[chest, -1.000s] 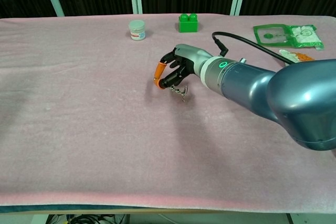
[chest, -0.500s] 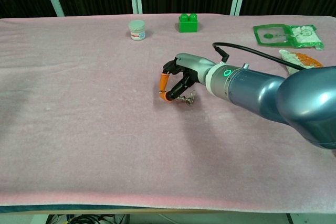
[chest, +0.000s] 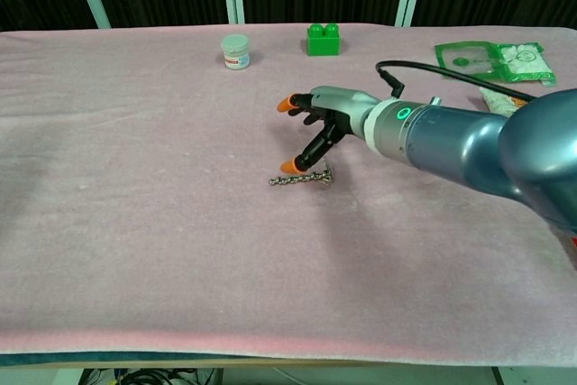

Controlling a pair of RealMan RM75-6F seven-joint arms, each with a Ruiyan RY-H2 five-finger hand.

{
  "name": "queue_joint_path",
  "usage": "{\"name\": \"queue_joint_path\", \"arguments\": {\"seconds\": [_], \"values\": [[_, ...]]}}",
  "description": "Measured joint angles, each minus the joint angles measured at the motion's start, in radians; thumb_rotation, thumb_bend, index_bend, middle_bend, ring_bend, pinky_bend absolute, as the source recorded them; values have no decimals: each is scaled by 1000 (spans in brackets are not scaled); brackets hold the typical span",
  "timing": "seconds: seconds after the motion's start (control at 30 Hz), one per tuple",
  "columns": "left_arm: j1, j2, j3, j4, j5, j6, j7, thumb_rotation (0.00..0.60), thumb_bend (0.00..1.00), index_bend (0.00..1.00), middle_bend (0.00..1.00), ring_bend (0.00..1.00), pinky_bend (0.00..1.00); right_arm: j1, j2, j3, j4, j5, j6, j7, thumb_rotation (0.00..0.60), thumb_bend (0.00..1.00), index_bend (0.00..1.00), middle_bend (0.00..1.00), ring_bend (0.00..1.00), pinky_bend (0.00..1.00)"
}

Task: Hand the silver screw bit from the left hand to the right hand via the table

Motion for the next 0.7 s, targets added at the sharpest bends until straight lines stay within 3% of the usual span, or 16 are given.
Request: {"name": "queue_joint_path", "arguments": {"seconds": [0.2,0.37,0.5,0.7], "values": [[0,1,4,-4,5,-1,7,600,337,289,22,0,0,-49,126,10,-135,-29,78,-2,600,158,77,2,34,235],[3,6,9,-17,4,-3,17,600,337,279,22,0,0,-138,277,-15,-260,-155,222,-24,600,158,71,0,34,229],[3,12,15,-39,-5,-16,32,600,337,262,21,0,0,-232,403,-70,-348,-293,356,-52,600,157,44,0,34,225],[4,21,26,-68,-11,-29,58,600,335,239,19,0,0,-404,551,-200,-419,-489,548,-77,600,158,34,0,23,211]]}}
